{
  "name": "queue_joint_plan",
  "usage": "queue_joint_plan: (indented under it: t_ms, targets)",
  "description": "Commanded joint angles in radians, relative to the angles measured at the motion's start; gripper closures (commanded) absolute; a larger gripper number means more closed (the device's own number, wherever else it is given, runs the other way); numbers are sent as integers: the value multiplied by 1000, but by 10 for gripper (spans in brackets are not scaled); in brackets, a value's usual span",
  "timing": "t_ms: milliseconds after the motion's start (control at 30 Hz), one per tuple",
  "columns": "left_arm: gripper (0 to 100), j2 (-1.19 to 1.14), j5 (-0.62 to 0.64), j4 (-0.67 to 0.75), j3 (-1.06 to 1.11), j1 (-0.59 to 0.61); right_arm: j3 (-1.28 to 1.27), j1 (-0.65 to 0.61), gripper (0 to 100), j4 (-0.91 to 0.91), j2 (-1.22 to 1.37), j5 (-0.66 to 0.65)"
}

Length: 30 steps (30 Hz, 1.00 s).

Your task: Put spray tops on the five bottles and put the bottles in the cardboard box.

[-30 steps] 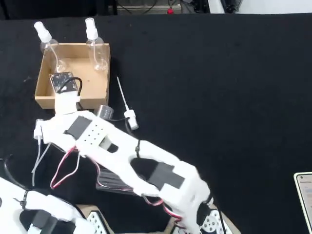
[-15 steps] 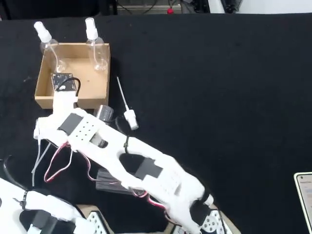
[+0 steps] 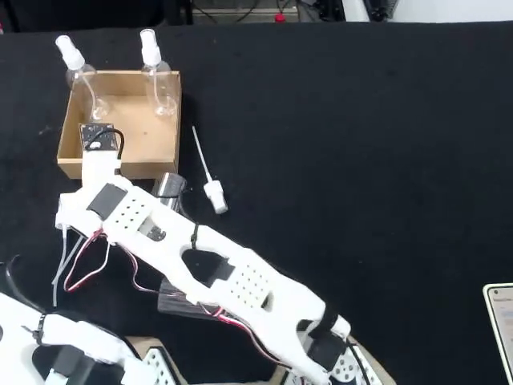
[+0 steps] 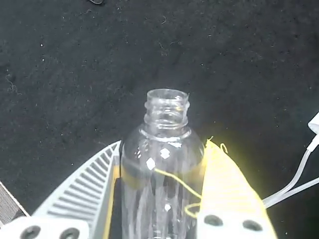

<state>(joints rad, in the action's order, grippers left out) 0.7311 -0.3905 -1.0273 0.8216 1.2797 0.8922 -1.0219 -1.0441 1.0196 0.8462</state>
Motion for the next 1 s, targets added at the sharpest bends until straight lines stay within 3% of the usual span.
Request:
queue_joint_plan:
  t_ms: [0,400,800,967]
  targets:
    - [884,37,5,8,-18,10,108,15,748,-6,21,6]
    - [884,37,5,8,-18,10,302,25,969,-250,70,-18]
    - [884,38,5,8,-19,-16,796,-8,973,-595,64,-439]
    - [884,38,11,5,-59,-94,782,49,973,-611,-1,-531]
